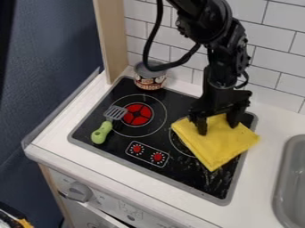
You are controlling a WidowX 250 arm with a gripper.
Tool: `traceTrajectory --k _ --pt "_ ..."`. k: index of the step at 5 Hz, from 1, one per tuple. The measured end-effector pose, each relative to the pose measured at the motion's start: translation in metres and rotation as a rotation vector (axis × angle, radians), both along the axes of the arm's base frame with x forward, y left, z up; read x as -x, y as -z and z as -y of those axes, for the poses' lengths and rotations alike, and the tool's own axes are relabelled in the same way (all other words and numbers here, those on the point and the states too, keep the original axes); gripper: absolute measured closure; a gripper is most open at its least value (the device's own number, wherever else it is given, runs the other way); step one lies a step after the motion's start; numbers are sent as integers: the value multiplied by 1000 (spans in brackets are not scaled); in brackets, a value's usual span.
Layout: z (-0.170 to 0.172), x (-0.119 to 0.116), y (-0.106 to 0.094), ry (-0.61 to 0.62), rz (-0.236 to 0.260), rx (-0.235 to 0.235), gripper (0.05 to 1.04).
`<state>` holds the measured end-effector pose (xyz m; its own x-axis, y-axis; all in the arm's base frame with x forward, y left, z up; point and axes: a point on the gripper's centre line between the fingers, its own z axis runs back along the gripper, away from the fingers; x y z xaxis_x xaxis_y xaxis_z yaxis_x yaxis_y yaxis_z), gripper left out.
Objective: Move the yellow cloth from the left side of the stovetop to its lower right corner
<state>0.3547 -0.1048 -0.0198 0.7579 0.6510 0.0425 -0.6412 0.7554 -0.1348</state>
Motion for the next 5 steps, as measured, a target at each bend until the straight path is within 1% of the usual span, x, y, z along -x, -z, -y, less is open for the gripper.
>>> traceTrajectory --k 1,3,4,5 --pt "7 16 1 28 -4 -1 83" --pt "-4 52 1 20 -19 -21 83" --pt "-5 58 1 21 -25 -23 83" --pt "-5 61 -2 12 -26 -14 83"
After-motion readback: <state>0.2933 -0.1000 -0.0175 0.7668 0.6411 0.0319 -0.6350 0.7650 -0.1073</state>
